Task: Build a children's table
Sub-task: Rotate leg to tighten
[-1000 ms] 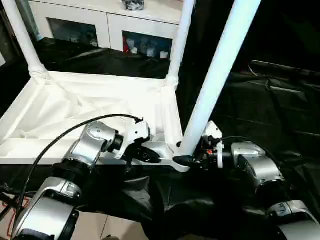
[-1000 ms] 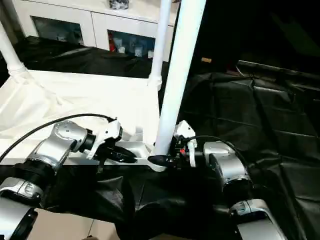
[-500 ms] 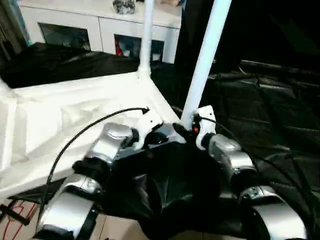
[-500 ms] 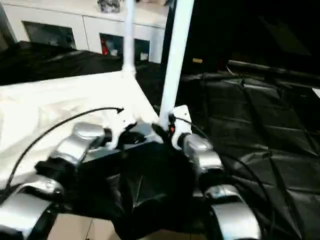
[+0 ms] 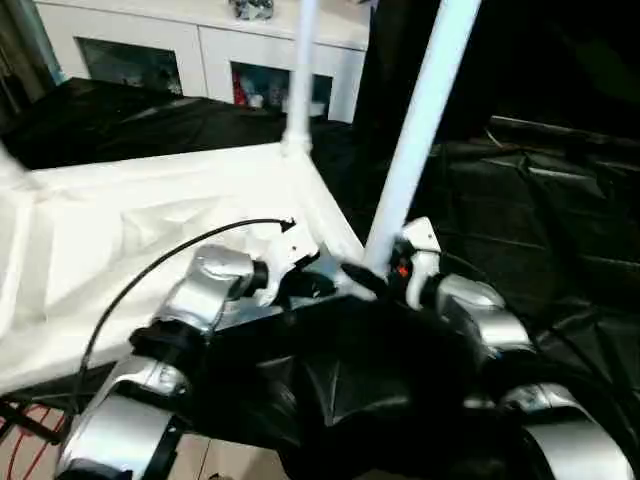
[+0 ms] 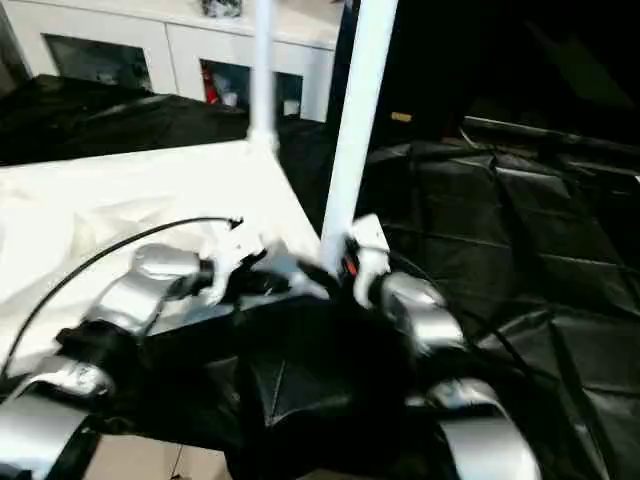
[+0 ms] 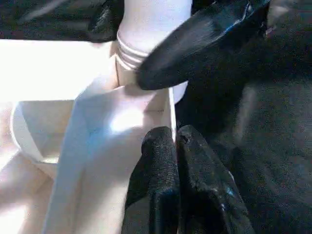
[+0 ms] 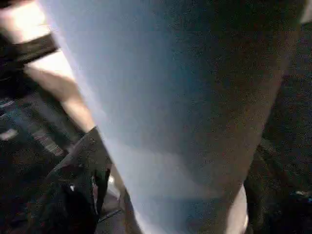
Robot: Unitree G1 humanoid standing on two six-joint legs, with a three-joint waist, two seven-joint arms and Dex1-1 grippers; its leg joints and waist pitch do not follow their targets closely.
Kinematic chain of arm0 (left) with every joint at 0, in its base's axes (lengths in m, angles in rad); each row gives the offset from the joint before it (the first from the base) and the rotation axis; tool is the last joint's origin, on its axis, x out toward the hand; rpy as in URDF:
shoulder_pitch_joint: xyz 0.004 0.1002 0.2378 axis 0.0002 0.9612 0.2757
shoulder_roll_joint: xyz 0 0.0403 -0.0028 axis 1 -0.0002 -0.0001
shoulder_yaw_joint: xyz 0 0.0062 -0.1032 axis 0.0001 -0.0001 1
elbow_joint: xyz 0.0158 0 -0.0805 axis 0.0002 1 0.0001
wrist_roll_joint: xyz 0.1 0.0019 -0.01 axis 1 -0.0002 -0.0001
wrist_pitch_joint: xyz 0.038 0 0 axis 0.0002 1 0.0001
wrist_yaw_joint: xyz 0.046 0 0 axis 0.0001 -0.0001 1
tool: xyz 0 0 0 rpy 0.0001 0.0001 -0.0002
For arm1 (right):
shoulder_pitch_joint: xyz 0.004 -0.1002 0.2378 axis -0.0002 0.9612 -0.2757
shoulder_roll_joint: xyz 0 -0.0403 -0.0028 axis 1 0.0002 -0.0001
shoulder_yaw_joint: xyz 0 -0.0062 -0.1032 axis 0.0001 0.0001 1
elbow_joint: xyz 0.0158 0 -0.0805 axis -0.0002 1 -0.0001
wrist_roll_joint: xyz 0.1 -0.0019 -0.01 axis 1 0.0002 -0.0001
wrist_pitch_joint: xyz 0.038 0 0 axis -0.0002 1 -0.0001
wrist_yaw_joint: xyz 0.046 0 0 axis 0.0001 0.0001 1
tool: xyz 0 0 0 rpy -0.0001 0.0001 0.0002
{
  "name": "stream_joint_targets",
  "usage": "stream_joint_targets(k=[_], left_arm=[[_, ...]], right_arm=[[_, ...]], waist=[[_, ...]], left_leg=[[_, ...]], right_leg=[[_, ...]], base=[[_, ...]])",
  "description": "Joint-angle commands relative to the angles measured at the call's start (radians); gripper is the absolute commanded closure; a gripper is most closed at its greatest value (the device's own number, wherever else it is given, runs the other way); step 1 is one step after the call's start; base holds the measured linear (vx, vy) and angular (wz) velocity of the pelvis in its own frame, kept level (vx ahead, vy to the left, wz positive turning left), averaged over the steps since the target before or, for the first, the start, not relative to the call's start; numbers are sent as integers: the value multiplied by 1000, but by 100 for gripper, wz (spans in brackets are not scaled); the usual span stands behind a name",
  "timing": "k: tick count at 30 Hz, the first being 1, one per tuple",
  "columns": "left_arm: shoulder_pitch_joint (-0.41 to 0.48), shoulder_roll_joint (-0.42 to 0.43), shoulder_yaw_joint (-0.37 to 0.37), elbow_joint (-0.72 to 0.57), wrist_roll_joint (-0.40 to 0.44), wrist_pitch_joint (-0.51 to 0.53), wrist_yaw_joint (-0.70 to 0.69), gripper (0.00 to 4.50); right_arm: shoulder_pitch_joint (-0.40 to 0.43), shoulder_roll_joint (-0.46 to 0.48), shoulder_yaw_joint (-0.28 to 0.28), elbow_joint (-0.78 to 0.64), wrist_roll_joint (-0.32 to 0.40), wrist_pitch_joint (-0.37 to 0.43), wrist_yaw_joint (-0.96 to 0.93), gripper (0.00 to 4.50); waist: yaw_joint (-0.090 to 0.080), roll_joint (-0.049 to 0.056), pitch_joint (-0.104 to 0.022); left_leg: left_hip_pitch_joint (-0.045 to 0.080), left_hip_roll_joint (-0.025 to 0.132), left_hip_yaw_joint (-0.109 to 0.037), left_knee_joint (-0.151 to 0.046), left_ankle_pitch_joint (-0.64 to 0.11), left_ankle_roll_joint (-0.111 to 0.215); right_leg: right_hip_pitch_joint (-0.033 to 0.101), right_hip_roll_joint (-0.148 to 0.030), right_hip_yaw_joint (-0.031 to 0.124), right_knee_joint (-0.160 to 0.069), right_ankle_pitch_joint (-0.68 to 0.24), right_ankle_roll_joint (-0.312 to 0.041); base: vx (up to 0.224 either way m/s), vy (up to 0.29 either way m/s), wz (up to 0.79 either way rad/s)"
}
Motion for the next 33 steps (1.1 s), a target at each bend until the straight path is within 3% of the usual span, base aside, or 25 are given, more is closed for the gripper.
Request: stream_joint_targets(k=[1, 5, 10, 17, 25, 29, 30, 31, 33], left_arm=[[7, -32, -66, -25, -32, -39, -88, 450], [6, -5, -65, -16, -30, -47, -121, 450], [-4, 29, -65, -4, -21, -55, -150, 450], [3, 34, -68, -10, -29, -52, -170, 450], [6, 27, -65, -8, -29, -47, -146, 450], [-24, -24, -31, 35, -11, -23, 11, 450], [-28, -33, -28, 41, -7, -21, 33, 450], [-28, -33, -28, 41, -7, -21, 33, 450], [-48, -72, -17, 61, 6, 3, 124, 450]], right_arm=[[22, 0, 96, -42, -1, 30, 157, 84], [48, -42, 127, -91, 4, 75, 267, 84], [75, -72, 173, -137, -9, 106, 347, 116], [83, -67, 172, -161, 2, 137, 359, 168], [94, -62, 163, -178, 13, 166, 332, 186], [57, -11, 112, -77, -36, 138, 102, 187], [46, 0, 101, -53, -47, 131, 48, 187], [46, 0, 101, -53, -47, 131, 48, 187], [6, 40, 56, 35, -68, 125, -155, 188]], waist=[[2, 8, -47], [14, 5, -45], [26, 4, -46], [27, 9, -46], [28, 2, -48], [23, -2, -40], [17, 1, -37], [16, 0, -37], [13, 3, -37]], left_leg=[[3, 8, 14, -54, -205, 89], [3, 12, 14, -56, -237, 57], [2, 10, 16, -55, -207, 53], [4, 9, 15, -57, -225, 36], [3, 9, 15, -55, -208, 41], [5, 7, 12, -62, -270, 23], [7, 7, 7, -64, -314, 0], [8, 7, 4, -66, -327, -4], [10, 8, 1, -67, -334, -16]], right_leg=[[51, -37, 37, -67, -92, -255], [52, -38, 36, -71, -168, -233], [51, -38, 37, -66, -137, -229], [50, -38, 37, -69, -157, -223], [51, -39, 36, -65, -138, -228], [44, -44, 37, -82, -281, -193], [38, -49, 37, -92, -397, -160], [38, -50, 35, -96, -429, -147], [34, -50, 36, -99, -448, -132]], base=[[0, 0, 0], [0, 0, 0], [0, 0, 0], [0, 0, 0], [0, 0, 0], [0, 0, 0], [0, 0, 0], [0, 0, 0], [0, 0, 0]])
